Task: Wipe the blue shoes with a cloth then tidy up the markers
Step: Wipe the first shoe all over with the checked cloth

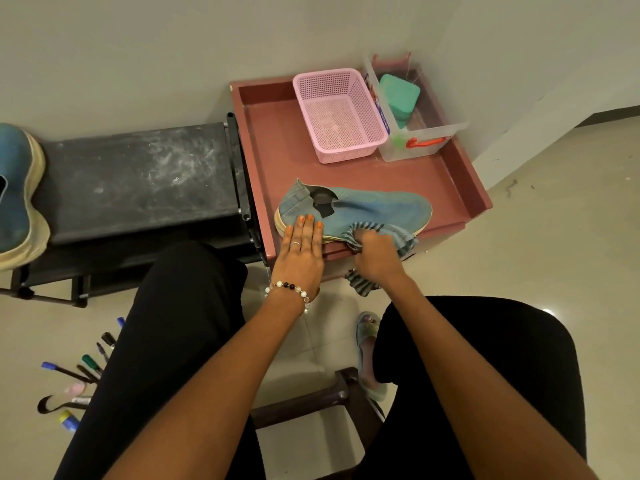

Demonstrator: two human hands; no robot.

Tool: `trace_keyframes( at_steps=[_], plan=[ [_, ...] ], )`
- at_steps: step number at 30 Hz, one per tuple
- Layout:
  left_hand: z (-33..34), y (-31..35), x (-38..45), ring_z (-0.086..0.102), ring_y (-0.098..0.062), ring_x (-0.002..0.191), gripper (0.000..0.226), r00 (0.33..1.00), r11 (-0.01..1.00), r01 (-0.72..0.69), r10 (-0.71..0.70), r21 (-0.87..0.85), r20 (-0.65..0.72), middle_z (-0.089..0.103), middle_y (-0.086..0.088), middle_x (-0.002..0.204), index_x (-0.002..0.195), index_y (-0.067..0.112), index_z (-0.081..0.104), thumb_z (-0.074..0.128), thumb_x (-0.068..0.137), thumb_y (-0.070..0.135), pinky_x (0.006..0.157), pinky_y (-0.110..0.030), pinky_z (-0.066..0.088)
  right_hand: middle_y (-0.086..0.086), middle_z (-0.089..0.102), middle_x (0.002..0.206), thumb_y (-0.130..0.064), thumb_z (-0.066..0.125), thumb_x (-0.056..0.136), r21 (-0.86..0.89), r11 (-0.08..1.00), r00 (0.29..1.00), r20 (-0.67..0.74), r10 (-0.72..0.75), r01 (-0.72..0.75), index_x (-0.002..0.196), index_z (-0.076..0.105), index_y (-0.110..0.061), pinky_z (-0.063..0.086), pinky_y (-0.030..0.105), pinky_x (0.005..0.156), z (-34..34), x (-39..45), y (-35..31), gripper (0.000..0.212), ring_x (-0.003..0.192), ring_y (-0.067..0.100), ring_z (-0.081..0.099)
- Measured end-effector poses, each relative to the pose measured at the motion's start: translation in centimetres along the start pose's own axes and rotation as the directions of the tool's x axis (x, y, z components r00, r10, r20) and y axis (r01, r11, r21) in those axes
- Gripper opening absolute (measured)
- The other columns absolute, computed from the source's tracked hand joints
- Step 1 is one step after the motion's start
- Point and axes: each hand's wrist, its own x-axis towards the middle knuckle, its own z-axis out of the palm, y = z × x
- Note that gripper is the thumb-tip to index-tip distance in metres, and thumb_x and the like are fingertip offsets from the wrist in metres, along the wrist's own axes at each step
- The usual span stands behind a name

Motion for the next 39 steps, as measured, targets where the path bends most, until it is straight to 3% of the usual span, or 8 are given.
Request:
trace_keyframes(
  at_steps=[3,6,11,13,20,31,34,39],
  plan=[
    [0.2,-0.4,-0.1,-0.012,-0.033,0.145,0.066,1.0,1.0,-0.008,0.007,-0.024,-0.028,-0.013,-0.021,0.156,0.148,0.0,-0.013,0.027,0.096,0.009,0.119,-0.043,-0.005,0.014,0.068,0.087,0.007,0.042,0.077,0.586,0.804,0.991,0.132,0.032,-0.104,0.091,0.069,-0.002,0.047,0.029,0.073,-3.7,-0.9,2.2,0.031,0.082,0.026,0.064],
    [0.7,-0.6,-0.1,-0.01,-0.032,0.146,0.061,0.999,1.0,-0.021,0.02,-0.022,-0.043,-0.014,-0.019,0.156,0.146,0.0,-0.015,0.018,0.095,0.005,0.12,-0.043,-0.001,0.011,0.069,0.076,0.011,0.039,0.084,0.82,0.525,0.934,0.034,0.355,-0.229,0.076,0.066,-0.002,0.055,0.035,0.064,-6.2,-1.3,5.8,0.031,0.073,0.027,0.066],
    [1.3,-0.3,0.5,0.026,-0.031,0.142,0.064,0.986,1.0,0.022,-0.02,0.011,-0.164,0.025,-0.019,0.153,0.145,0.0,0.029,0.009,0.085,0.007,0.115,-0.044,0.019,0.017,0.062,0.097,0.011,0.035,0.075,0.701,0.699,0.663,-0.456,0.594,-0.144,0.108,0.06,0.001,0.045,0.032,0.081,-7.3,-0.8,8.1,0.043,0.088,0.028,0.056],
    [0.7,-0.5,0.8,0.013,-0.03,0.146,0.064,0.991,0.998,0.049,-0.043,0.042,-0.127,0.01,-0.018,0.157,0.149,-0.001,0.014,0.004,0.086,0.007,0.117,-0.045,0.006,0.02,0.064,0.103,0.013,0.036,0.075,0.666,0.739,0.621,-0.538,0.571,-0.103,0.112,0.059,0.001,0.043,0.032,0.082,-7.0,-0.1,8.0,0.045,0.094,0.032,0.058],
    [-0.5,-2.2,1.7,-0.013,-0.026,0.146,0.061,0.995,0.986,0.096,-0.097,0.133,0.005,-0.016,-0.013,0.158,0.148,0.002,-0.014,0.012,0.094,0.008,0.113,-0.047,-0.012,0.02,0.065,0.105,0.01,0.036,0.076,0.35,0.926,0.948,-0.221,0.229,-0.142,0.123,0.058,-0.014,0.051,0.043,0.081,-3.4,1.5,8.1,0.057,0.095,0.039,0.062],
    [-2.9,-1.9,1.6,0.01,-0.027,0.147,0.063,0.995,0.994,-0.072,0.078,-0.084,0.062,0.01,-0.013,0.159,0.149,0.003,0.017,0.044,0.096,0.025,0.118,-0.043,0.001,0.026,0.064,0.1,-0.005,0.041,0.083,0.26,0.929,0.962,0.144,0.231,-0.263,0.098,0.064,0.0,0.051,0.053,0.083,-3.6,-1.3,5.4,0.028,0.095,0.044,0.06],
    [-2.4,-1.8,0.8,0.008,-0.025,0.147,0.062,0.99,0.992,-0.103,0.11,-0.076,0.089,0.013,-0.011,0.159,0.15,0.006,0.019,0.043,0.098,0.031,0.118,-0.043,0.002,0.017,0.056,0.076,-0.006,0.046,0.087,0.315,0.89,0.943,0.068,0.326,-0.33,0.076,0.055,0.001,0.045,0.038,0.069,-4.9,-1.7,5.0,0.015,0.079,0.032,0.054],
    [-1.7,-2.1,0.0,-0.006,-0.022,0.148,0.061,0.989,0.995,-0.097,0.098,-0.015,0.107,-0.002,-0.009,0.16,0.152,0.008,0.006,0.036,0.1,0.021,0.117,-0.045,-0.003,0.013,0.064,0.093,-0.009,0.051,0.087,0.472,0.876,0.871,-0.383,0.307,-0.102,0.104,0.059,-0.004,0.045,0.037,0.072,-6.4,-2.6,2.5,0.02,0.085,0.03,0.057]
  ],
)
